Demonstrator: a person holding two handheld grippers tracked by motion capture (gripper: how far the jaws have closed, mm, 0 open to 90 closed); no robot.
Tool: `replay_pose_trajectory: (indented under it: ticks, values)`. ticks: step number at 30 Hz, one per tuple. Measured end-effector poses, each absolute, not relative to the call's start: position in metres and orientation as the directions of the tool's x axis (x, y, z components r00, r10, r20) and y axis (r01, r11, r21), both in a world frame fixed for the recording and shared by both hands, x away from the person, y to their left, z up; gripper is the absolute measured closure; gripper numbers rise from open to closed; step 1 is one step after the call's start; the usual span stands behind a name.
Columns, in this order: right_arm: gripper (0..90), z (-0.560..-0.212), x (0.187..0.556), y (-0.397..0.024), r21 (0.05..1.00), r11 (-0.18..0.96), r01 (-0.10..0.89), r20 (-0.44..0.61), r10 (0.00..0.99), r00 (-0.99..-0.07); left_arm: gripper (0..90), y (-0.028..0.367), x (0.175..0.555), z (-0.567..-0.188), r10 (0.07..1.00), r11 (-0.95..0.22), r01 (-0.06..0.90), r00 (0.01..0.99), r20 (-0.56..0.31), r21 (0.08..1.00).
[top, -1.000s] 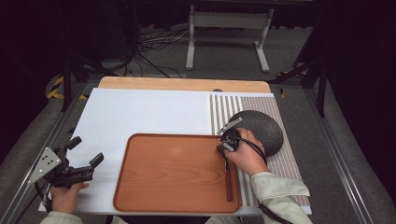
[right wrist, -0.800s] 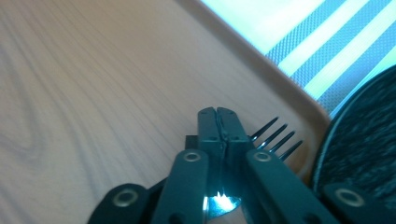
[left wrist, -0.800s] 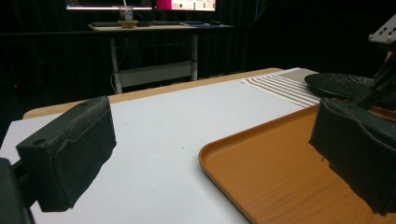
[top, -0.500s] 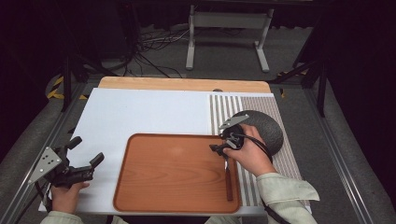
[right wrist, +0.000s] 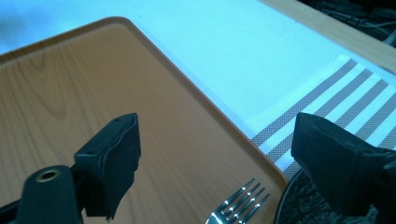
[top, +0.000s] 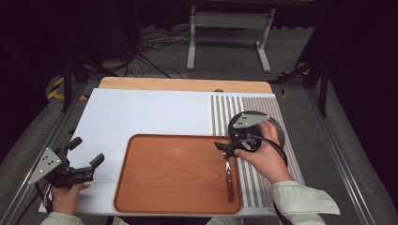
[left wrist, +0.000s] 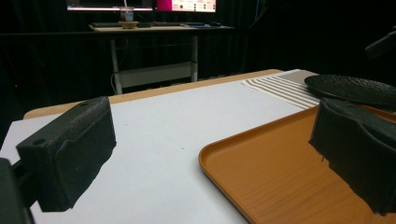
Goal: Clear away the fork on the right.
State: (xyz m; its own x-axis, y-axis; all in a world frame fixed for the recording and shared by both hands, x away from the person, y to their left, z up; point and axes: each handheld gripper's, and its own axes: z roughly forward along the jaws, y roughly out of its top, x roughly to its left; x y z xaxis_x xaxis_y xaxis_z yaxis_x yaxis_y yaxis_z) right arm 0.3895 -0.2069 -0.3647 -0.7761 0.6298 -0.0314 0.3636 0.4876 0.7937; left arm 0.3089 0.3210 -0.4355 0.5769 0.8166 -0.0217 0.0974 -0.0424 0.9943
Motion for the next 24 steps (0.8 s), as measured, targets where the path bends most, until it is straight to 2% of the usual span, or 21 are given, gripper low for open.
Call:
replay_pose_trajectory:
  ticks: [13,21,24]
  values:
    - [13.7,-0.366,0.363,-0.252,0.91,0.33,0.249,-0.031,0.655,-0.755,0.9,0.32,0.308,-0.435,0.816,-0.04,0.098,0.578,-0.024,0.994]
    - [13.7,-0.39,0.343,-0.291,0.963,0.21,0.167,-0.027,0.694,-0.719,0.9,0.32,0.309,-0.437,0.815,-0.043,0.103,0.578,-0.025,0.994]
    - [13.7,-0.401,0.337,-0.306,0.969,0.181,0.166,-0.014,0.714,-0.7,0.9,0.32,0.309,-0.437,0.818,-0.039,0.102,0.575,-0.027,0.994]
